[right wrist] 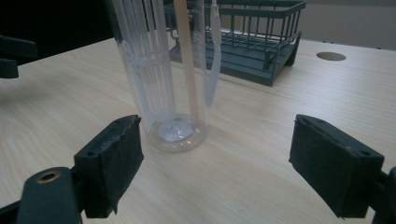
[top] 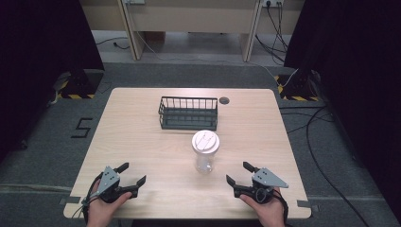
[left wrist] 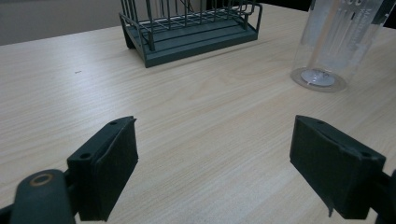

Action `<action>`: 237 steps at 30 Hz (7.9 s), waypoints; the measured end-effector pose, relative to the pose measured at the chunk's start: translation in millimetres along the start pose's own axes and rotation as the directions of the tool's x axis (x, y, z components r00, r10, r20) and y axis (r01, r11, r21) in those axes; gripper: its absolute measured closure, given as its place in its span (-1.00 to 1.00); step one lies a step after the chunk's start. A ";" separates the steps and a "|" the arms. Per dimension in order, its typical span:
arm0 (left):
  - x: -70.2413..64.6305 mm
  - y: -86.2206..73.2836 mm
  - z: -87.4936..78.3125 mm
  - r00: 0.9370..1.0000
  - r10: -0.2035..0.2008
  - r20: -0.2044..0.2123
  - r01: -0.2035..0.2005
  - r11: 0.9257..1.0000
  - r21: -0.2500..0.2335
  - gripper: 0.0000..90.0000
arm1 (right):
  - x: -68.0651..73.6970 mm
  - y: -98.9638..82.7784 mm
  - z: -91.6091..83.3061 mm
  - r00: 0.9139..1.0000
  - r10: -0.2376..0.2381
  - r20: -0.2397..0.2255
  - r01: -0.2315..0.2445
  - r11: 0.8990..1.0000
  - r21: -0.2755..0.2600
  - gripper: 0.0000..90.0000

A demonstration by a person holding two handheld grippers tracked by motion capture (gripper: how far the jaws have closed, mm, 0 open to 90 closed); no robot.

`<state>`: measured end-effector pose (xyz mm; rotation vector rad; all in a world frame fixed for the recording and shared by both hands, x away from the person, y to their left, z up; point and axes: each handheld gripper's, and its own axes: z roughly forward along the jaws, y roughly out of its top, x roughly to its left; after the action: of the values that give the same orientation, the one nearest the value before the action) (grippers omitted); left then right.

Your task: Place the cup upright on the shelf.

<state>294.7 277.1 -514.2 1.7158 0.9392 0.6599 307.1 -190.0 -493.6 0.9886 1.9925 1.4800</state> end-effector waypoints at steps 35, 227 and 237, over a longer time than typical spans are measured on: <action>-0.5 1.5 0.2 1.000 0.004 0.003 -0.004 1.000 -0.009 -0.67 | 18.0 18.7 74.8 0.996 -0.034 -0.084 0.039 0.998 0.051 -0.65; 2.0 2.4 -1.3 0.999 -0.051 0.005 0.051 0.998 -0.046 -0.65 | -12.7 154.0 174.9 0.998 -0.043 0.055 0.046 0.998 -0.046 -0.59; 2.9 2.2 -2.2 0.998 -0.056 0.003 0.056 0.997 -0.048 -0.65 | -15.7 166.8 180.0 0.997 -0.041 0.065 0.044 0.998 -0.053 -0.59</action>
<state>295.1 280.3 -511.5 1.6422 0.9591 0.6389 492.9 -64.9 -392.0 0.9531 1.9065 1.4536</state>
